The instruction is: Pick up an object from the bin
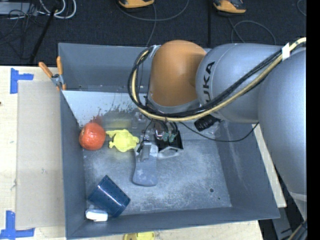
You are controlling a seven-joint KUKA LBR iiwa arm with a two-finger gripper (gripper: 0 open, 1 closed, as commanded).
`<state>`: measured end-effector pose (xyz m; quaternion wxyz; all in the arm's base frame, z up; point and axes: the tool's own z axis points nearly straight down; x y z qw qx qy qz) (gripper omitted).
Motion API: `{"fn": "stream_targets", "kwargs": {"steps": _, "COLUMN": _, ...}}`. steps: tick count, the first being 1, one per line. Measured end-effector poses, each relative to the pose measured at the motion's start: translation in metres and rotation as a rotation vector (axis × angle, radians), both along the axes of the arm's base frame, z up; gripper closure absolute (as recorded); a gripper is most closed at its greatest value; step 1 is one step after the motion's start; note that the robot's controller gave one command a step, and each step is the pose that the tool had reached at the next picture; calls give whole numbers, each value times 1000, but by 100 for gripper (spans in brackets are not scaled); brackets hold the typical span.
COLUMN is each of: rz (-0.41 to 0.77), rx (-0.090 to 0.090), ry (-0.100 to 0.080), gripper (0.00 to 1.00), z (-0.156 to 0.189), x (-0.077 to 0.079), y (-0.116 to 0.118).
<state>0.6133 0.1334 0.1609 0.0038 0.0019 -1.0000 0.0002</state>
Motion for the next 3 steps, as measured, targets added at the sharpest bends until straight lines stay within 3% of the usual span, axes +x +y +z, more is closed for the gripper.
{"fn": "stream_targets", "kwargs": {"steps": 1, "rz": -2, "rx": 1, "ry": -8, "gripper": 0, "z": 5, "x": 2, "y": 0}}
{"fn": "stream_targets", "kwargs": {"steps": 2, "rz": -30, "rx": 2, "ry": -12, "gripper": 0, "z": -50, "x": 1, "y": 33}}
{"fn": "stream_targets", "kwargs": {"steps": 3, "rz": -1, "rx": 0, "ry": -2, "gripper": 0, "z": -76, "x": -4, "y": 34}}
